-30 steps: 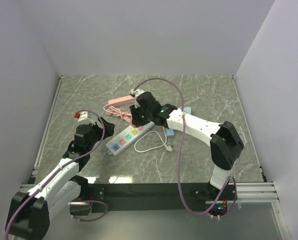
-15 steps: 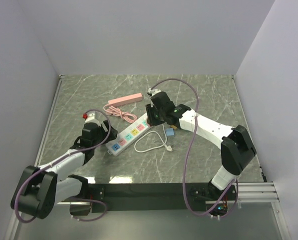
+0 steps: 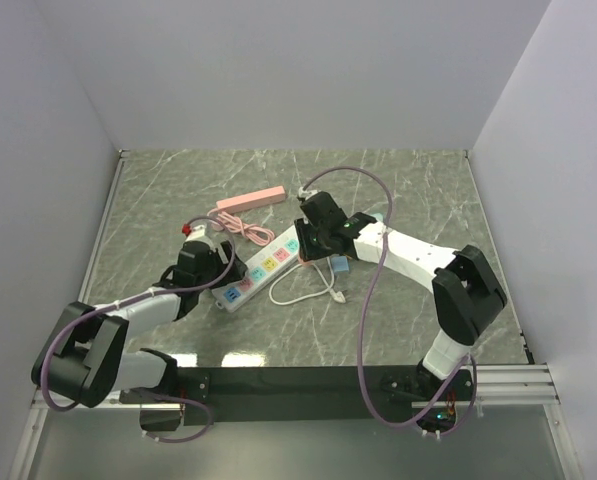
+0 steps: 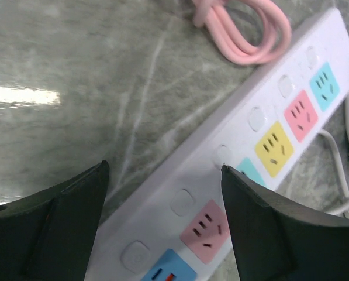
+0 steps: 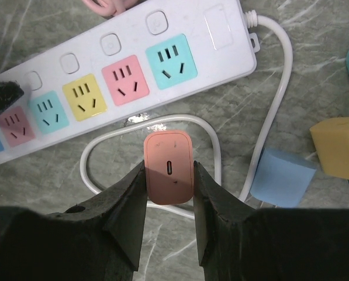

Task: Insert the plug

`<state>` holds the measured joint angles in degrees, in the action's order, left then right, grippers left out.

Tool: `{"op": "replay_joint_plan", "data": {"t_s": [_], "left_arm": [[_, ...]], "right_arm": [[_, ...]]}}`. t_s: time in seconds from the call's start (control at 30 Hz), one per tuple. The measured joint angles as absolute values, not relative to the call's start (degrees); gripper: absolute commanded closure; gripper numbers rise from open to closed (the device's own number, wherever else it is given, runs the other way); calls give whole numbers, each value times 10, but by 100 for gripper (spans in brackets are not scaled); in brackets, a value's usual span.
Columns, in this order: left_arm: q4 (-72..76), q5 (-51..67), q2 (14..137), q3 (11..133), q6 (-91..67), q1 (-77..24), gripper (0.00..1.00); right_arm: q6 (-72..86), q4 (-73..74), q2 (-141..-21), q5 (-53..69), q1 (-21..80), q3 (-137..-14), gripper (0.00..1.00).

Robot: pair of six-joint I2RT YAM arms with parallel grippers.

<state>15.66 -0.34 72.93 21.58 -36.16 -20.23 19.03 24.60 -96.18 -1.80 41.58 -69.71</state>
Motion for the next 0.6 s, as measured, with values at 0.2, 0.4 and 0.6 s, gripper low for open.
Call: {"op": "replay_joint_plan", "data": {"t_s": [0.2, 0.4, 0.6], "left_arm": [[166, 20, 729, 216, -373, -246, 17], [170, 43, 709, 202, -388, -289, 17], [199, 66, 712, 187, -406, -322, 17]], "right_arm": [[197, 250, -966, -23, 416, -697, 100], [208, 254, -966, -41, 414, -696, 100], [230, 253, -958, -56, 414, -686, 100]]}}
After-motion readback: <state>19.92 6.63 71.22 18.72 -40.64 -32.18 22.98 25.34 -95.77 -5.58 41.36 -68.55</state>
